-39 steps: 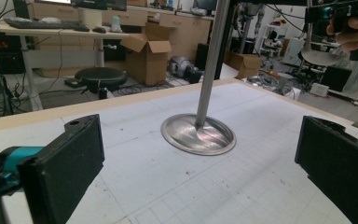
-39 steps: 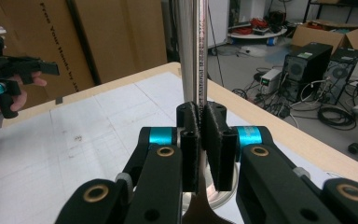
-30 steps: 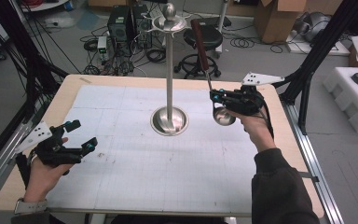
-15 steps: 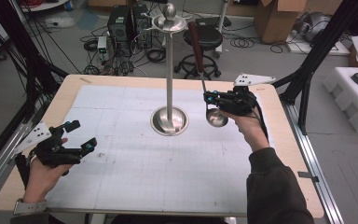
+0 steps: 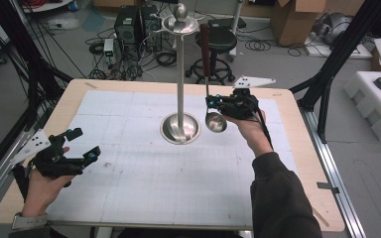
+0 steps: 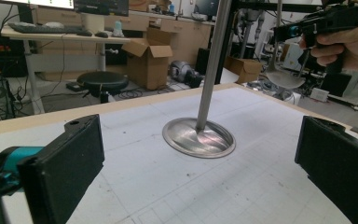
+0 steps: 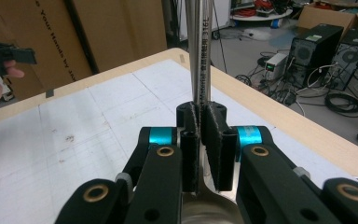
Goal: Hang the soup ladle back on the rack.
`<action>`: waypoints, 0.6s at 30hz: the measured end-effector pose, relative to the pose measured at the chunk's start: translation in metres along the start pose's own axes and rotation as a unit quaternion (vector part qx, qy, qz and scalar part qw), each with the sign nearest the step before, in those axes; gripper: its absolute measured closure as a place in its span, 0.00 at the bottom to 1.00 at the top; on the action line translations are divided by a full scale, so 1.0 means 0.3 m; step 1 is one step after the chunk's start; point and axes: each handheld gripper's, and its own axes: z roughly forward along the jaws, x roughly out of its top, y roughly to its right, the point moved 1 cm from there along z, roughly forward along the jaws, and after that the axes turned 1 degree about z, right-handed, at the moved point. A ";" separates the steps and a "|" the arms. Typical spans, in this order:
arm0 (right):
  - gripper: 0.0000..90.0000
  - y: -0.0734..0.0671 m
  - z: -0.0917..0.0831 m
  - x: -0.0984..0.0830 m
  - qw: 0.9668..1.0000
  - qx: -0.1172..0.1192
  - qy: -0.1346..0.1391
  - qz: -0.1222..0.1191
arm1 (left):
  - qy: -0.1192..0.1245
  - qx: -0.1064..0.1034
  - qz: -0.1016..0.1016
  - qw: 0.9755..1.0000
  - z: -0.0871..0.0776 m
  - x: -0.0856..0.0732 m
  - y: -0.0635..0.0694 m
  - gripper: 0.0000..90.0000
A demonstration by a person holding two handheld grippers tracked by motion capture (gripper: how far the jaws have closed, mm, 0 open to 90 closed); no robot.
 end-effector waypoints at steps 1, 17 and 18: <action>0.94 -0.001 0.008 0.002 1.000 0.001 -0.002 0.000 | 0.000 -0.001 -0.001 1.000 -0.001 0.000 0.000 0.02; 0.93 -0.010 0.107 0.024 1.000 -0.008 -0.003 0.005 | 0.008 0.004 -0.003 1.000 -0.025 0.005 -0.002 0.02; 0.93 -0.009 0.108 0.023 1.000 -0.010 -0.002 0.003 | 0.008 0.004 -0.002 1.000 -0.026 0.006 -0.002 0.02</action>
